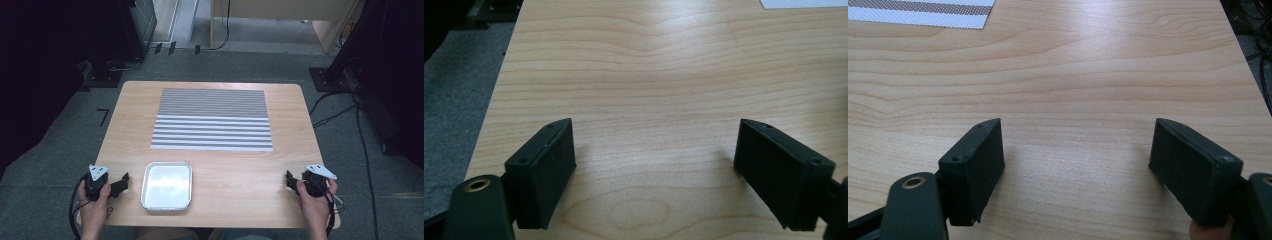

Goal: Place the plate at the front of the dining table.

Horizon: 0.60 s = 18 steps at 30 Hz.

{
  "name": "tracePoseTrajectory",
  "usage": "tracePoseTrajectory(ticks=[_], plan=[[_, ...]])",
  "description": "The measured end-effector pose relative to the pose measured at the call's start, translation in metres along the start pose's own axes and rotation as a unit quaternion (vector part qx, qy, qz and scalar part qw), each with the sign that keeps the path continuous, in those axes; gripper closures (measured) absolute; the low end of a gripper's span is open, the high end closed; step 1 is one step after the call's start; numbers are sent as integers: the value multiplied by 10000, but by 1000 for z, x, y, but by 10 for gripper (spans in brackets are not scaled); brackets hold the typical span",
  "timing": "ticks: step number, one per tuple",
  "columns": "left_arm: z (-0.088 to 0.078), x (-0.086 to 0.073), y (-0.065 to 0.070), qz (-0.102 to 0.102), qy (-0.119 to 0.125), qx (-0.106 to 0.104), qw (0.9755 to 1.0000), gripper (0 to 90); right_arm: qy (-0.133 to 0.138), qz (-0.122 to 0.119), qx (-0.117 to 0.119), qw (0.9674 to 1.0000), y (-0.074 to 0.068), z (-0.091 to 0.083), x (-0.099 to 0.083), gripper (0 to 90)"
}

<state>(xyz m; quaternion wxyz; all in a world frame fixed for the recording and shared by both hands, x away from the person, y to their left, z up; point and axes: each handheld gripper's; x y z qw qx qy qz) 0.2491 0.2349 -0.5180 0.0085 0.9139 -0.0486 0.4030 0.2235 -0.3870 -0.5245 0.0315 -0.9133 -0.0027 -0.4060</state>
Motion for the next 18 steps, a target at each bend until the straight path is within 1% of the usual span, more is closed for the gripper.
tracePoseTrajectory(ticks=[7, 8, 9, 10, 11, 12, 13, 14, 15, 16, 17, 18], plan=[[0, 3, 1, -11, -82, 27, 10000, 155, -9, 26, -20, 10000, -1, 1, 1, 200], [0, 4, 3, 82, -44, 191, 9998, 151, 7, 84, 18, 10000, 0, 2, 2, 200], [0, 4, 3, 82, -44, 191, 9998, 151, 7, 84, 18, 10000, 0, 2, 2, 200], [-2, 8, 6, 33, 19, 70, 10000, 151, 65, 299, 86, 9995, 1, 1, 2, 200], [-2, 8, 6, 33, 19, 70, 10000, 151, 65, 299, 86, 9995, 1, 1, 2, 200], [-4, 10, 7, -72, 79, -75, 9999, 151, 104, 421, 144, 9990, 2, 1, 2, 200], [-7, 12, 7, -160, 119, -162, 9997, 150, 120, 535, 208, 9983, 3, 1, 3, 200], [-9, 14, 7, -206, 158, -205, 9995, 150, 196, 663, 213, 9974, 2, -1, 6, 201], [-12, 16, 8, -224, 202, -243, 9992, 150, 196, 663, 213, 9974, 2, -1, 6, 201], [-15, 18, 9, -205, 242, -300, 9990, 151, 291, 720, 200, 9968, -1, -3, 9, 201], [-18, 20, 11, -182, 273, -369, 9988, 151, 291, 720, 200, 9968, -1, -3, 9, 201], [-21, 22, 12, -146, 305, -430, 9985, 152, 414, 806, 268, 9955, -3, -7, 11, 206]])
Point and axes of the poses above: each handheld gripper's, and its own axes: z roughly forward along the jaws, x roughly out of its top, y roughly to its right, and after that the axes turned 2 degrees about x, right-handed
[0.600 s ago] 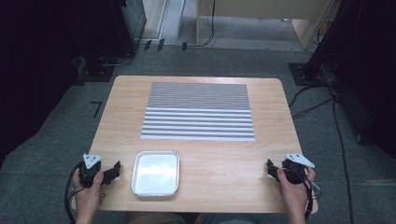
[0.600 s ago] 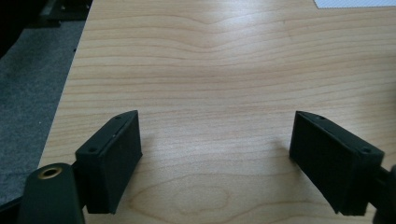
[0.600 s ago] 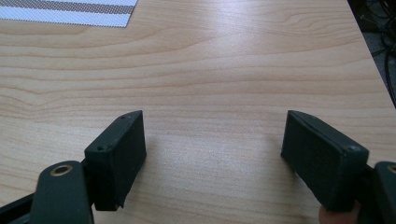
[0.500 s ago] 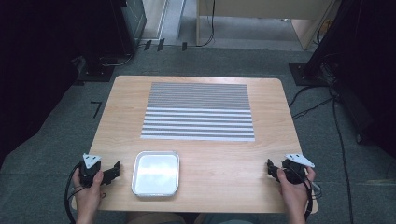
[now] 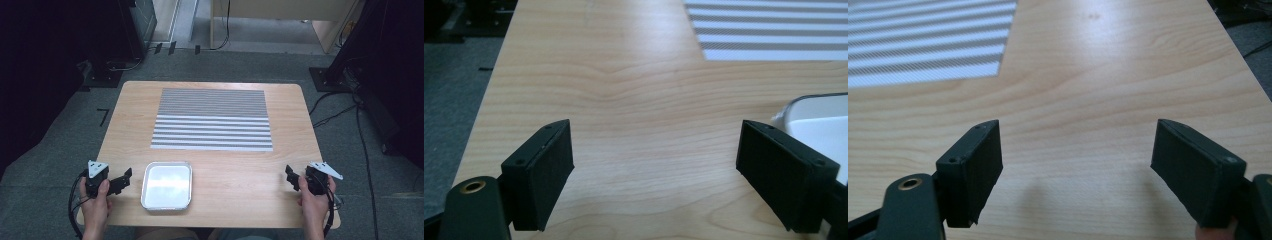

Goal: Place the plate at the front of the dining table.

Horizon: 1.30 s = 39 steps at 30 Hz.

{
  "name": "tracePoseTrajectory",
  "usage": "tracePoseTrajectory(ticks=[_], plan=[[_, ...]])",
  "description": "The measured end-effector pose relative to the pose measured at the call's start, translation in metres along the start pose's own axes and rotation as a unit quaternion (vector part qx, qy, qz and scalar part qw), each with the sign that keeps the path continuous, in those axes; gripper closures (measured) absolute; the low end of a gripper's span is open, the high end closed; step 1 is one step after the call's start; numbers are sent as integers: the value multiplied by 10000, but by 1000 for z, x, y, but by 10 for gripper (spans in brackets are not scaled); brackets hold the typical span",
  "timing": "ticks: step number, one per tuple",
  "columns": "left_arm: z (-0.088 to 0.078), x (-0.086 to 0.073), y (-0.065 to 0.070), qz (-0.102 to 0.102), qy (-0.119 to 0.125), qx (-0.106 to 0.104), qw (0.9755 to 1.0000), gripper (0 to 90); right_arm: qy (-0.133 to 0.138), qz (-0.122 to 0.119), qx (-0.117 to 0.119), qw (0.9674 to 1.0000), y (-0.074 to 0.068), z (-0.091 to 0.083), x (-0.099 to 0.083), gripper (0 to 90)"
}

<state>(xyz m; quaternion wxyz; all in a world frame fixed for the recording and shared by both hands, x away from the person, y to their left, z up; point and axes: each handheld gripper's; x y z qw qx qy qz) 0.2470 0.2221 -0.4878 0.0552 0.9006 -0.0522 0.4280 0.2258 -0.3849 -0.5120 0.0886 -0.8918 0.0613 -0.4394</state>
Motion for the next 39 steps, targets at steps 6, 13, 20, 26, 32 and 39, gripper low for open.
tracePoseTrajectory(ticks=[6, 13, 20, 26, 32, 39], plan=[[-8, 6, 9, -71, 10, -261, 9996, 152, 293, 43, 54, 9995, -10, -8, 2, 207], [-16, 13, 22, -29, -23, -700, 9975, 152, 382, -23, 135, 9992, -34, -10, 1, 202], [-19, 13, 30, -8, -22, -839, 9965, 155, 289, -18, 199, 9994, -55, -10, 1, 213], [-23, 14, 33, 33, -9, -904, 9959, 160, 439, -73, 349, 9984, -70, -14, 0, 286], [-22, 13, 39, 95, -56, -984, 9951, 245, 528, -276, 690, 9958, -93, -17, 1, 487], [-21, 13, 43, 139, -123, -1119, 9936, 334, 332, -332, 1062, 9932, -118, -17, 2, 501]])
Point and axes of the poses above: each handheld gripper's, and its own axes: z roughly forward along the jaws, x roughly out of its top, y roughly to its right, and after that the axes turned 2 degrees about x, right-handed
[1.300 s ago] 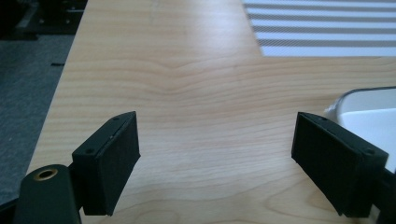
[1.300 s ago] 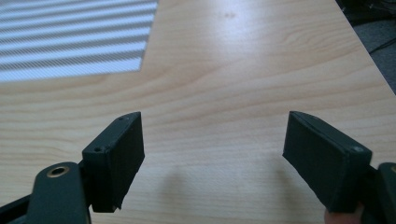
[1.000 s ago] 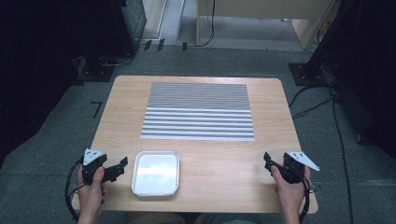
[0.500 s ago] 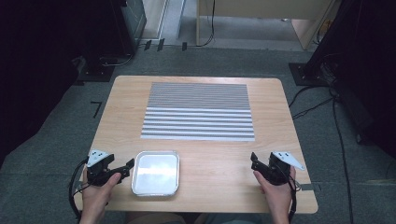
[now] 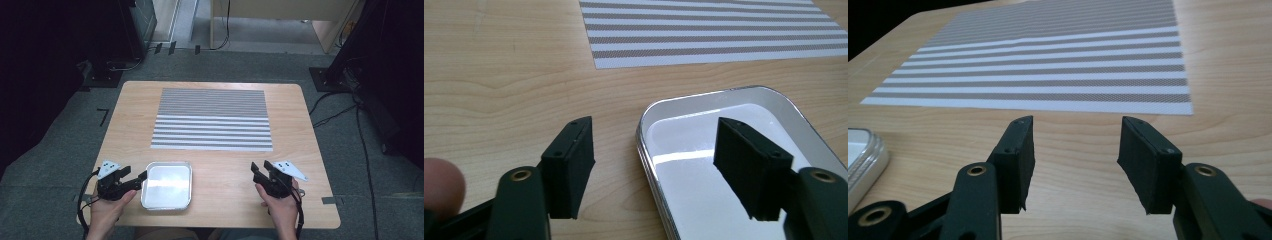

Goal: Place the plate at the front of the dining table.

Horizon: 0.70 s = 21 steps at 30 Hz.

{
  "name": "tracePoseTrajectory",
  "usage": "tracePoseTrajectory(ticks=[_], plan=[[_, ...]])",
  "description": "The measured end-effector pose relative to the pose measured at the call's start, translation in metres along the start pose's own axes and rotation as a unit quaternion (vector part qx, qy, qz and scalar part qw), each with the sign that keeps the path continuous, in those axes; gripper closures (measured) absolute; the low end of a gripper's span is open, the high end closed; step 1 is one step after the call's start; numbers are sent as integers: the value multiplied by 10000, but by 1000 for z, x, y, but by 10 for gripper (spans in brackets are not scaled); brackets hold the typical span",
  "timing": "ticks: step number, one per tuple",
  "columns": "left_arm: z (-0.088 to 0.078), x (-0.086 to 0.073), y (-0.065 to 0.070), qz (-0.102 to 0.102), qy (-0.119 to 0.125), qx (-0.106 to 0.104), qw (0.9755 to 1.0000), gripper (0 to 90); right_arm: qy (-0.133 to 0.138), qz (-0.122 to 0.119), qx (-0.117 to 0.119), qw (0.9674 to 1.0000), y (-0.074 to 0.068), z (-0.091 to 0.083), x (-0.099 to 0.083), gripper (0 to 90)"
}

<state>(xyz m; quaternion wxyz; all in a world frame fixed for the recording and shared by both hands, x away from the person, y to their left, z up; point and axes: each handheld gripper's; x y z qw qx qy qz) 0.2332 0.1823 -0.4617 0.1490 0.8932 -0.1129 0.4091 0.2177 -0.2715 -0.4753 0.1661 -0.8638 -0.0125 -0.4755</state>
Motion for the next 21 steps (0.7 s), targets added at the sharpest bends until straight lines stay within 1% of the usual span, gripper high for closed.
tracePoseTrajectory(ticks=[1, 2, 3, 6, 8, 9, 12, 13, 14, 15, 16, 17, 18, 19, 21], plan=[[0, 0, 0, 0, 0, 0, 10000, 340, -23, -9, 46, 10000, -3, 1, 0, 506], [0, 0, 0, 43, -16, -55, 10000, 340, -23, -9, 46, 10000, -3, 1, 0, 506], [-1, 0, 2, 102, -36, -131, 9999, 341, -36, -42, 136, 9999, -10, 3, 0, 512], [-2, 1, 2, 85, -23, -149, 9999, 368, -69, -18, 278, 9996, -21, 7, 0, 523], [-2, 1, 2, 55, -31, -118, 9999, 398, -85, 44, 343, 9994, -29, 10, 0, 535], [-2, 1, 2, 55, -31, -118, 9999, 416, -68, 22, 366, 9993, -33, 12, 0, 538], [0, 0, -2, -50, -180, -98, 9998, 449, -16, 32, 362, 9993, -43, 16, -2, 551], [0, 0, -3, -88, -214, -95, 9997, 461, -6, 75, 376, 9993, -46, 18, -2, 557], [0, 0, -3, -88, -214, -95, 9997, 483, -6, 75, 376, 9993, -46, 18, -2, 557], [1, 0, -6, -134, -248, -147, 9995, 506, 50, 101, 397, 9991, -51, 20, -3, 582], [1, 0, -6, -134, -248, -147, 9995, 530, 50, 101, 397, 9991, -51, 20, -3, 582], [1, 0, -8, -154, -325, -252, 9990, 560, 72, 152, 438, 9989, -56, 21, -4, 593], [1, 0, -8, -154, -325, -252, 9990, 575, 72, 152, 438, 9989, -56, 21, -4, 593], [1, -1, -9, -169, -373, -278, 9988, 575, 57, 197, 455, 9988, -58, 22, -5, 596], [2, -1, -10, -186, -450, -307, 9983, 610, 41, 221, 510, 9984, -63, 24, -6, 602]])
Point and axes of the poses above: each handheld gripper's, and its own axes: z roughly forward along the jaws, x roughly out of its top, y roughly to its right, and after that the axes turned 2 degrees about x, right-handed
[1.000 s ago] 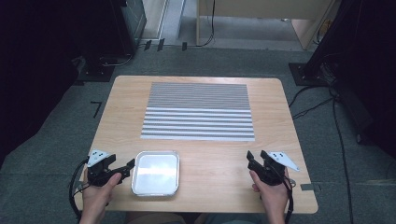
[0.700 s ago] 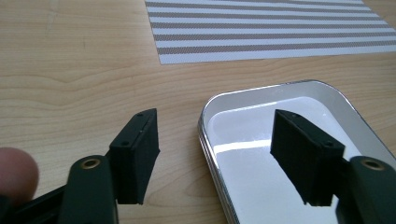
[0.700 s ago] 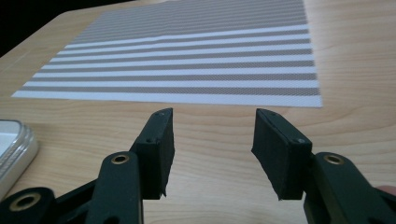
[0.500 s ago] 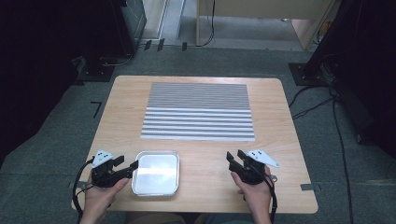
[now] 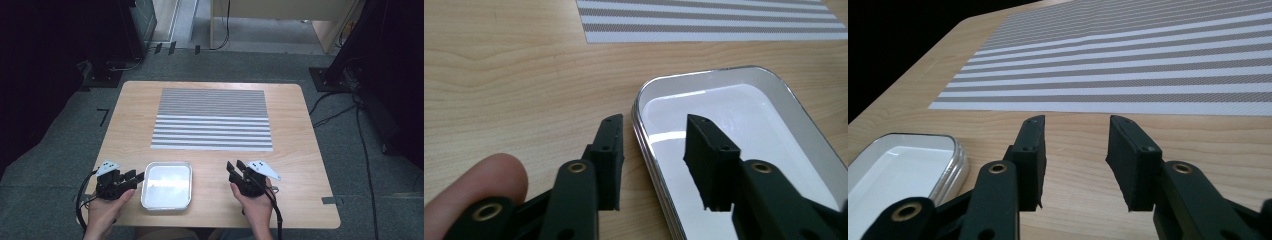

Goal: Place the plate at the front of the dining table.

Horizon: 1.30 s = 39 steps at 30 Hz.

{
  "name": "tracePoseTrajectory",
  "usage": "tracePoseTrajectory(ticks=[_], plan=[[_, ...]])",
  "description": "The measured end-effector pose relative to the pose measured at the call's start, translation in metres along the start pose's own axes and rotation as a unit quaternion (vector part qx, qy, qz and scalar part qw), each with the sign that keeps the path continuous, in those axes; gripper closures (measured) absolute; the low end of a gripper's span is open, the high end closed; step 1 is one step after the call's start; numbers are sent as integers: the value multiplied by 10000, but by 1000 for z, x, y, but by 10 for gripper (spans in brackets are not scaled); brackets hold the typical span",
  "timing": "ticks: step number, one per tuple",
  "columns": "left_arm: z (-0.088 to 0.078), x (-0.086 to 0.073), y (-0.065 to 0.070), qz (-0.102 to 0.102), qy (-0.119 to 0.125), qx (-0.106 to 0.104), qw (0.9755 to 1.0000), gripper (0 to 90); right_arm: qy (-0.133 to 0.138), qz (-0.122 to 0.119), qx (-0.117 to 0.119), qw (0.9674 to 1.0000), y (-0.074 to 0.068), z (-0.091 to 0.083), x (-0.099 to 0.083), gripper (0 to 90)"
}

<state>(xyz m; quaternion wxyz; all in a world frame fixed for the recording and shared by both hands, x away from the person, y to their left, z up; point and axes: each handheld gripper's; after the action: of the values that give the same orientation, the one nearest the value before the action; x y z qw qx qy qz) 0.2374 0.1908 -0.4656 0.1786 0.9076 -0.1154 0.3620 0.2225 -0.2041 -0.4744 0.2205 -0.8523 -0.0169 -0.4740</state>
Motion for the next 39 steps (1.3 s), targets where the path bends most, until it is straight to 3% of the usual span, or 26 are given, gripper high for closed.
tracePoseTrajectory(ticks=[8, 14, 22, 28, 39], plan=[[2, -1, -4, -93, -149, -193, 9997, 705, -282, 153, 366, 9988, -24, 12, -7, 634], [6, -2, -8, -161, -321, -368, 9987, 725, -434, 136, 603, 9971, -40, 22, -13, 641], [9, -3, -9, -186, -457, -458, 9977, 793, -636, 216, 721, 9951, -54, 31, -22, 674], [10, -4, -10, -198, -521, -473, 9973, 830, -970, 398, 861, 9908, -64, 41, -29, 753], [12, -4, -9, -167, -588, -536, 9967, 855, -1187, 506, 933, 9872, -75, 51, -35, 791]])
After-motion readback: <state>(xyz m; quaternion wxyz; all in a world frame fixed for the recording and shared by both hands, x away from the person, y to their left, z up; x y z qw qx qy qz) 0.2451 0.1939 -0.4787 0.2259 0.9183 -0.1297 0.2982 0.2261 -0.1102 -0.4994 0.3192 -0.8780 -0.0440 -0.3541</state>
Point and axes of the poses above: each handheld gripper's, and its own axes: z roughly forward along the jaws, x roughly out of its top, y roughly to its right, and after that the axes turned 2 degrees about x, right-handed
